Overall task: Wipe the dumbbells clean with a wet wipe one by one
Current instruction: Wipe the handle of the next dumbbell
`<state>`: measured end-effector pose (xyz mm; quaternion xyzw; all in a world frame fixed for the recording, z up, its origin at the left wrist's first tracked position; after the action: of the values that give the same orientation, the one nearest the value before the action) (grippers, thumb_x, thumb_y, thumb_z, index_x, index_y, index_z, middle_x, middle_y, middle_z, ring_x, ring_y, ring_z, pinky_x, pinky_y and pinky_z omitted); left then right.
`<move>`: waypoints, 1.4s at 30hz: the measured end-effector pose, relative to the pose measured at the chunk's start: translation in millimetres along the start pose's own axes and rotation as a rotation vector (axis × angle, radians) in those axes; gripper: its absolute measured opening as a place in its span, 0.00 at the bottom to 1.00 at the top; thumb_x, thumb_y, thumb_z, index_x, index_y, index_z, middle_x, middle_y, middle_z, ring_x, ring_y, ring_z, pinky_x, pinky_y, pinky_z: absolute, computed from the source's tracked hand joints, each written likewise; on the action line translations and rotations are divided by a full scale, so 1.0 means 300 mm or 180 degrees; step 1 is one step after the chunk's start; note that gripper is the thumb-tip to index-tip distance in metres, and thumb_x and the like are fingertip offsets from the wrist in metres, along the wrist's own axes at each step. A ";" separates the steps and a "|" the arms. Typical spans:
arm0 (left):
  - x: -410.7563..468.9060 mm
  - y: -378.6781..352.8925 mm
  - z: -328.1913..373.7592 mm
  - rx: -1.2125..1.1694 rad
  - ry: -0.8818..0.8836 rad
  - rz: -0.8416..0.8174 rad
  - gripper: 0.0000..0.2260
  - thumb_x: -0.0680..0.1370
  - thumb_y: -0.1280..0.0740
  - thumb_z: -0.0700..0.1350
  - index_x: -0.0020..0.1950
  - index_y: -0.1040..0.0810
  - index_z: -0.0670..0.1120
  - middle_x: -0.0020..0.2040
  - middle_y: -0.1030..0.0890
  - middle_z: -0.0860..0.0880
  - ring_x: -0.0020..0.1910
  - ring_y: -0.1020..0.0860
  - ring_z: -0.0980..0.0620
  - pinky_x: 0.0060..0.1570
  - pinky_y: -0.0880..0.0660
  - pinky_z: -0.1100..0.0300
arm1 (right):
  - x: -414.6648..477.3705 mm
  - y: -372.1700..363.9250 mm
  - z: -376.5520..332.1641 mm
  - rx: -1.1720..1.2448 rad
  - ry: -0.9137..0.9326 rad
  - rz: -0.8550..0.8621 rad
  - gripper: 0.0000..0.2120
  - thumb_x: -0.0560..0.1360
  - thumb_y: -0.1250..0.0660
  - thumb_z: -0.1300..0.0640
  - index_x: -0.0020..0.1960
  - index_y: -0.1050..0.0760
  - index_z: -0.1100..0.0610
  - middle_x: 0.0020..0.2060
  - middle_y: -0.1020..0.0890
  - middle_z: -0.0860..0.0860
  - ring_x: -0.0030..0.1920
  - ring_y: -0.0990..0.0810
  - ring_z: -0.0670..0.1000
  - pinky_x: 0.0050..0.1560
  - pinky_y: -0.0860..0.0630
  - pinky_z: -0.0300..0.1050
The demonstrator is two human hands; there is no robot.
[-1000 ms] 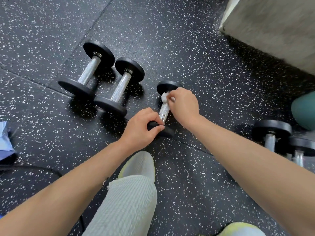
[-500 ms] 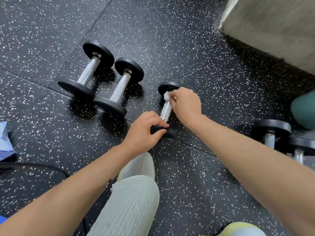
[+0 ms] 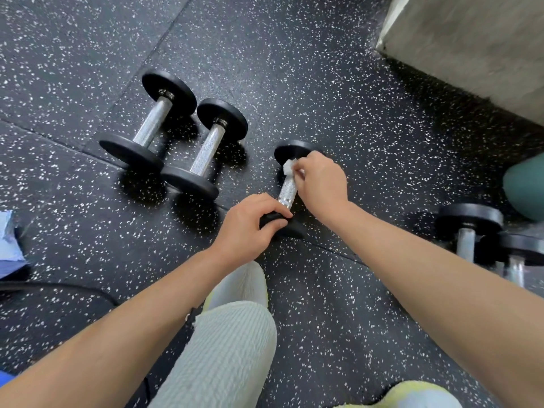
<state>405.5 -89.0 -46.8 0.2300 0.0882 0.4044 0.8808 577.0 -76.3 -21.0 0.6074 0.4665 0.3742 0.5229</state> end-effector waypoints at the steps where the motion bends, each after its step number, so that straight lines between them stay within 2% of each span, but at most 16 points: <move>1: -0.001 0.007 -0.006 -0.0020 0.0064 0.0026 0.06 0.78 0.25 0.42 0.52 0.15 0.52 0.50 0.17 0.58 0.54 0.21 0.56 0.58 0.24 0.50 | -0.011 -0.003 -0.015 0.0002 0.0080 -0.0066 0.10 0.81 0.36 0.53 0.51 0.16 0.52 0.48 0.20 0.52 0.43 0.19 0.59 0.40 0.25 0.50; 5: 0.000 0.012 -0.020 -0.0094 0.0120 -0.0004 0.06 0.77 0.24 0.43 0.51 0.15 0.51 0.48 0.17 0.56 0.52 0.20 0.54 0.56 0.23 0.49 | -0.068 -0.013 -0.048 0.0164 0.0494 -0.0375 0.07 0.78 0.32 0.53 0.48 0.15 0.50 0.49 0.19 0.50 0.43 0.18 0.58 0.41 0.21 0.52; 7: 0.002 0.003 -0.018 -0.0128 0.0094 -0.0021 0.06 0.76 0.23 0.42 0.51 0.14 0.51 0.49 0.18 0.55 0.52 0.21 0.52 0.56 0.24 0.50 | -0.047 -0.013 -0.029 0.0200 0.0455 -0.0418 0.07 0.77 0.32 0.54 0.49 0.15 0.49 0.49 0.18 0.50 0.46 0.19 0.57 0.42 0.23 0.49; 9: -0.003 -0.013 -0.007 0.0008 -0.0002 0.0033 0.05 0.77 0.23 0.44 0.51 0.14 0.52 0.50 0.21 0.55 0.54 0.23 0.52 0.57 0.25 0.55 | -0.007 -0.010 0.004 0.0173 0.0212 -0.0281 0.08 0.78 0.32 0.54 0.49 0.14 0.49 0.48 0.18 0.50 0.45 0.20 0.57 0.41 0.26 0.47; 12: -0.011 -0.037 0.007 0.0093 -0.0040 0.0063 0.05 0.77 0.23 0.45 0.52 0.13 0.52 0.51 0.24 0.55 0.55 0.24 0.52 0.52 0.28 0.59 | 0.022 -0.010 0.035 0.0099 -0.0041 -0.0013 0.09 0.79 0.35 0.55 0.47 0.16 0.52 0.45 0.20 0.51 0.43 0.20 0.58 0.39 0.25 0.50; 16: -0.005 -0.037 0.002 0.0077 -0.0022 0.0014 0.07 0.78 0.25 0.43 0.53 0.13 0.53 0.50 0.24 0.56 0.54 0.24 0.53 0.52 0.28 0.61 | -0.051 -0.020 0.011 0.0133 0.0170 0.0008 0.07 0.79 0.33 0.55 0.46 0.17 0.54 0.44 0.21 0.51 0.37 0.21 0.59 0.35 0.31 0.47; 21: 0.003 -0.024 -0.001 0.0088 0.0053 -0.0040 0.05 0.78 0.25 0.45 0.53 0.16 0.51 0.49 0.23 0.56 0.53 0.24 0.53 0.49 0.26 0.57 | -0.072 -0.021 0.007 0.0221 0.0442 -0.0175 0.07 0.77 0.32 0.54 0.45 0.15 0.52 0.45 0.19 0.51 0.40 0.19 0.59 0.38 0.24 0.50; 25: 0.007 -0.017 -0.001 0.0093 0.0033 -0.0002 0.05 0.77 0.24 0.46 0.50 0.18 0.51 0.48 0.22 0.57 0.53 0.23 0.53 0.53 0.26 0.55 | 0.003 -0.010 0.032 0.0204 0.0067 -0.0056 0.09 0.79 0.35 0.55 0.48 0.15 0.52 0.45 0.19 0.51 0.43 0.20 0.58 0.39 0.27 0.49; 27: 0.007 -0.010 -0.002 0.0050 0.0034 -0.0005 0.05 0.77 0.24 0.45 0.50 0.18 0.50 0.48 0.22 0.56 0.52 0.23 0.53 0.54 0.26 0.56 | 0.008 -0.012 0.035 0.0349 -0.0143 0.0015 0.09 0.79 0.35 0.55 0.50 0.16 0.53 0.47 0.18 0.50 0.46 0.20 0.57 0.43 0.25 0.51; 29: 0.007 -0.002 -0.014 0.0004 0.0070 0.0001 0.05 0.77 0.23 0.44 0.49 0.18 0.48 0.48 0.22 0.54 0.51 0.23 0.53 0.54 0.27 0.56 | -0.018 -0.018 0.029 0.0429 -0.0154 0.0002 0.08 0.78 0.34 0.55 0.49 0.15 0.52 0.47 0.17 0.50 0.46 0.20 0.57 0.44 0.25 0.50; 36: -0.005 -0.007 -0.030 -0.0084 0.0223 -0.0010 0.05 0.77 0.23 0.46 0.51 0.15 0.52 0.50 0.23 0.52 0.54 0.24 0.52 0.58 0.27 0.54 | -0.089 -0.046 0.019 0.0800 0.0249 -0.0861 0.07 0.71 0.30 0.55 0.44 0.14 0.46 0.42 0.15 0.44 0.44 0.17 0.50 0.45 0.21 0.47; 42: 0.005 -0.022 -0.021 -0.0050 0.0238 -0.0076 0.05 0.78 0.25 0.44 0.50 0.15 0.53 0.48 0.23 0.54 0.52 0.25 0.52 0.53 0.28 0.56 | -0.018 -0.013 0.054 0.0765 -0.0251 -0.0442 0.10 0.74 0.32 0.58 0.45 0.13 0.47 0.44 0.14 0.46 0.44 0.17 0.52 0.46 0.21 0.46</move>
<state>408.7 -89.3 -55.5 0.2068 0.1206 0.4029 0.8834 590.0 -86.1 -27.5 0.6461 0.5279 0.2544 0.4890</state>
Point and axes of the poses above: each hand's wrist, its own x-axis towards the middle knuckle, its own y-axis out of the back of the hand, z = x × y, the point moved 5 cm from there along x, towards the middle knuckle
